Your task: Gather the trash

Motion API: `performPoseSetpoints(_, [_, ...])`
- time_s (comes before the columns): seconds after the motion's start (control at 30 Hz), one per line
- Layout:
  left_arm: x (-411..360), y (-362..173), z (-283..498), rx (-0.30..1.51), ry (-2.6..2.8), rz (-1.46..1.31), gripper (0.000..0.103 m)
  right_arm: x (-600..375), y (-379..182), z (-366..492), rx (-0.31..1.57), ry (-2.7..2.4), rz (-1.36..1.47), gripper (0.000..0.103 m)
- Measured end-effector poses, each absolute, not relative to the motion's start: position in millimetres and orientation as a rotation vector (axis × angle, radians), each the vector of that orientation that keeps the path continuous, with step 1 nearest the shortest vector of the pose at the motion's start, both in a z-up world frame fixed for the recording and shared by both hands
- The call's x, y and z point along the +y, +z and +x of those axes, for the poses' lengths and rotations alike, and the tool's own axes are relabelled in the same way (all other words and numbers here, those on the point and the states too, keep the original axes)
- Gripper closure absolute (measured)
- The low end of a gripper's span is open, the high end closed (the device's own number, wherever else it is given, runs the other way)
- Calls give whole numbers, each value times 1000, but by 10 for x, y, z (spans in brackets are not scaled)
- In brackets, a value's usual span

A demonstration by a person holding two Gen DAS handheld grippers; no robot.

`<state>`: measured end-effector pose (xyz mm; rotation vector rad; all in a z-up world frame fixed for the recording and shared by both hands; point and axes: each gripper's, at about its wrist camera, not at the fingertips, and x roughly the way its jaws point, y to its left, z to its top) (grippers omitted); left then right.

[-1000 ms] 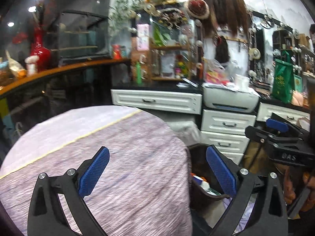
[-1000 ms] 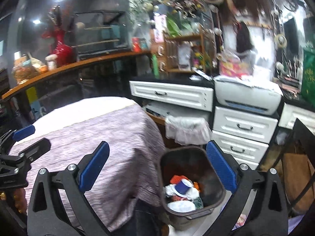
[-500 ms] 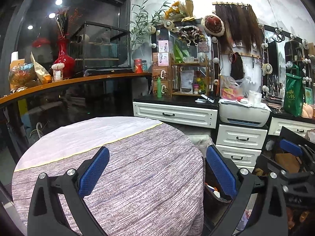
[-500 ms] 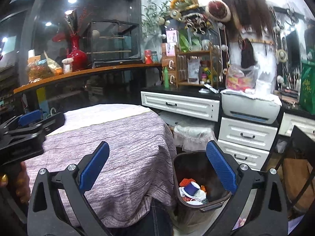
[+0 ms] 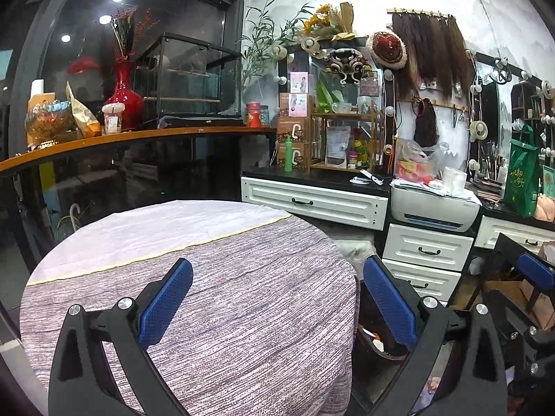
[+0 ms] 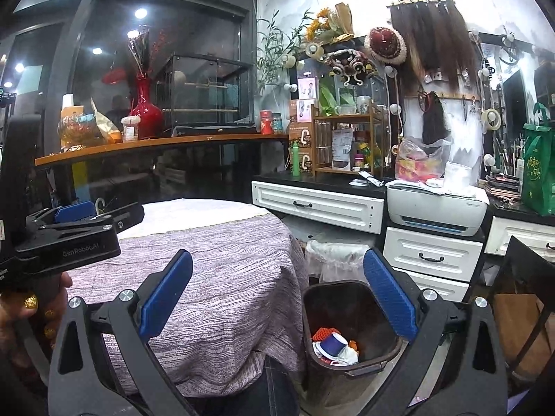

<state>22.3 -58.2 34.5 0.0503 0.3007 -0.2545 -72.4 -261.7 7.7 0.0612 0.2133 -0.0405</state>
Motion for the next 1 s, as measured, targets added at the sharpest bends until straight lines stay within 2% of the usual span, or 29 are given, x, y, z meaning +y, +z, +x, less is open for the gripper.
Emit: performPoseSetpoints(1.0, [-662, 275, 202, 305, -254, 81, 6, -2685, 51, -677, 234, -34, 80, 6])
